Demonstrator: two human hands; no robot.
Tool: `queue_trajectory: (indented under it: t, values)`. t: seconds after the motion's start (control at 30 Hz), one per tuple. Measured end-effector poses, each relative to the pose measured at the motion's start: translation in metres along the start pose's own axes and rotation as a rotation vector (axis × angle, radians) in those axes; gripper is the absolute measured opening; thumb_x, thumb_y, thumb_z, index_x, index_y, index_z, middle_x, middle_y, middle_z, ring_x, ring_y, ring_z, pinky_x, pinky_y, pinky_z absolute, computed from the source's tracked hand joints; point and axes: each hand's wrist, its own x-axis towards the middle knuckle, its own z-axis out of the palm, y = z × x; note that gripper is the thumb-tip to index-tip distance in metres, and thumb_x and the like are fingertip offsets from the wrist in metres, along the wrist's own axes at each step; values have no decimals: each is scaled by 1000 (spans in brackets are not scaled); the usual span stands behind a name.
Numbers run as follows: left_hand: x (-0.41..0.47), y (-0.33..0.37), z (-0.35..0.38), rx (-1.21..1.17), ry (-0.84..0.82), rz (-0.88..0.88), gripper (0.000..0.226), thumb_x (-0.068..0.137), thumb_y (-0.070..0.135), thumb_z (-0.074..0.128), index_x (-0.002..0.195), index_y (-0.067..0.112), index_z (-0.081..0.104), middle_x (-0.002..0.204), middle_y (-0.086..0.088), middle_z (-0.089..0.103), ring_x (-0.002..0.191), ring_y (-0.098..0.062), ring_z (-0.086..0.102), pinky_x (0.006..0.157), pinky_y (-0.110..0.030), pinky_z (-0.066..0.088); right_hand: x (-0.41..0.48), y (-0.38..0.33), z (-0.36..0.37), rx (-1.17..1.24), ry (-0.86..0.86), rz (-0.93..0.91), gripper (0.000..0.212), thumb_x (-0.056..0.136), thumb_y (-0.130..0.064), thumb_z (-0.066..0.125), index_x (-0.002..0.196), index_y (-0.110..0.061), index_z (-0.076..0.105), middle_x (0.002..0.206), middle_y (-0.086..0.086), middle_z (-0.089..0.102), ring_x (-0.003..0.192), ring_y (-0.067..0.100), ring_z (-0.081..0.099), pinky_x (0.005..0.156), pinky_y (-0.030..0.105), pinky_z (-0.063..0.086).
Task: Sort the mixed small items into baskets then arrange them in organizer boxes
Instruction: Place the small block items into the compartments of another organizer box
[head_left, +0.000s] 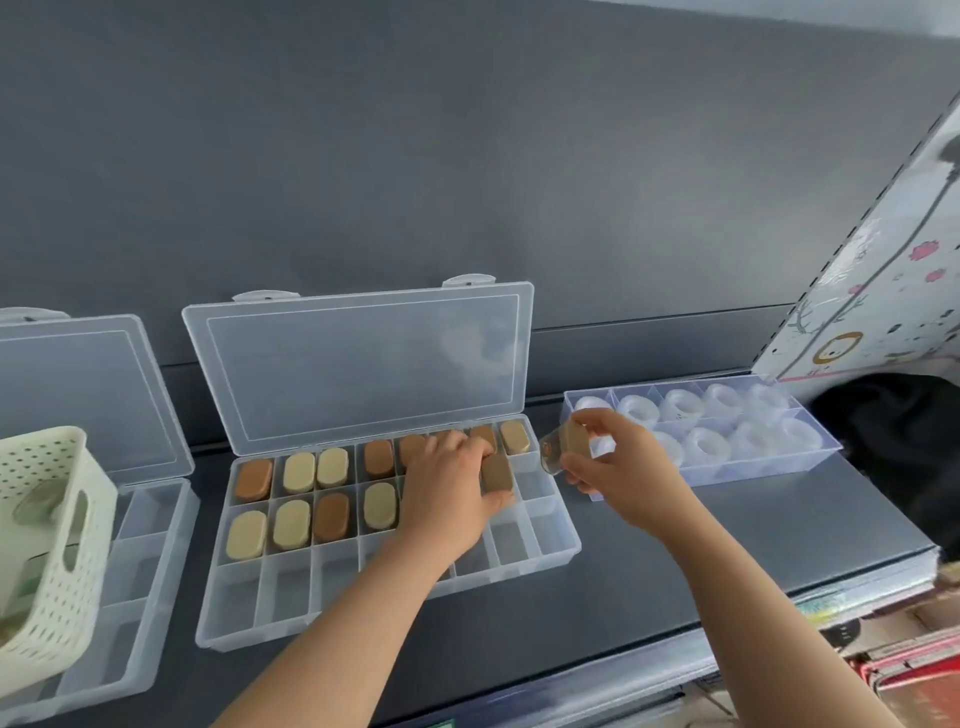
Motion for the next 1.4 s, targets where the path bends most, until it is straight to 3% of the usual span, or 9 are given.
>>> queue_trajectory:
  t: [0.13, 0.27, 0.43, 0.6, 0.83, 1.17, 1.4]
  values:
    - [3, -1, 6, 131, -79, -43, 57, 82, 57, 60, 129, 26, 52, 131, 4, 49, 117, -18, 42, 100, -32, 36, 5, 4, 1, -104, -53, -49, 43, 79, -21, 69, 119, -25, 54, 107, -10, 61, 80, 17, 66, 70, 38, 57]
    - [2, -1, 8, 93, -105, -75, 61, 82, 56, 61, 133, 26, 49, 133, 4, 47, 119, -18, 39, 101, -33, 35, 13, 5, 9, -228, -121, -103, 39, 82, -22, 68, 119, -22, 55, 101, -12, 60, 73, 0, 57, 61, 13, 43]
    - [-4, -8, 0, 34, -30, -83, 59, 84, 55, 59, 135, 26, 49, 133, 8, 47, 122, -14, 39, 101, -29, 35, 21, 5, 24, -406, -172, -148, 36, 84, -28, 61, 119, -21, 57, 111, -1, 59, 86, 18, 61, 78, 31, 53]
    - [-8, -15, -2, 56, -47, -84, 54, 87, 49, 59, 135, 26, 49, 135, 8, 48, 123, -15, 39, 103, -30, 36, 23, 6, 34, -473, -206, -153, 33, 90, -32, 56, 121, -19, 57, 115, 1, 52, 86, 19, 59, 75, 22, 46]
    - [-24, -21, -16, 14, -19, -61, 53, 89, 50, 54, 136, 25, 49, 135, 9, 49, 123, -12, 41, 103, -28, 35, 11, -8, 36, -544, -148, -231, 42, 88, -32, 61, 127, -19, 54, 125, 1, 53, 106, 19, 55, 85, 27, 48]
    - [-116, -101, -125, -109, 241, -140, 35, 88, 40, 59, 120, 26, 62, 118, 17, 55, 113, -2, 48, 98, -20, 37, -35, -132, 113, -345, -204, -601, 38, 90, -33, 60, 127, -24, 57, 122, -7, 60, 104, 13, 60, 87, 23, 47]
    - [-193, -219, -224, -26, 359, -325, 28, 85, 28, 67, 112, 24, 67, 108, 15, 61, 97, -3, 55, 89, -25, 44, -62, -227, 209, -196, -372, -685, 38, 90, -32, 61, 127, -25, 58, 124, -11, 61, 109, 4, 57, 92, 15, 43]
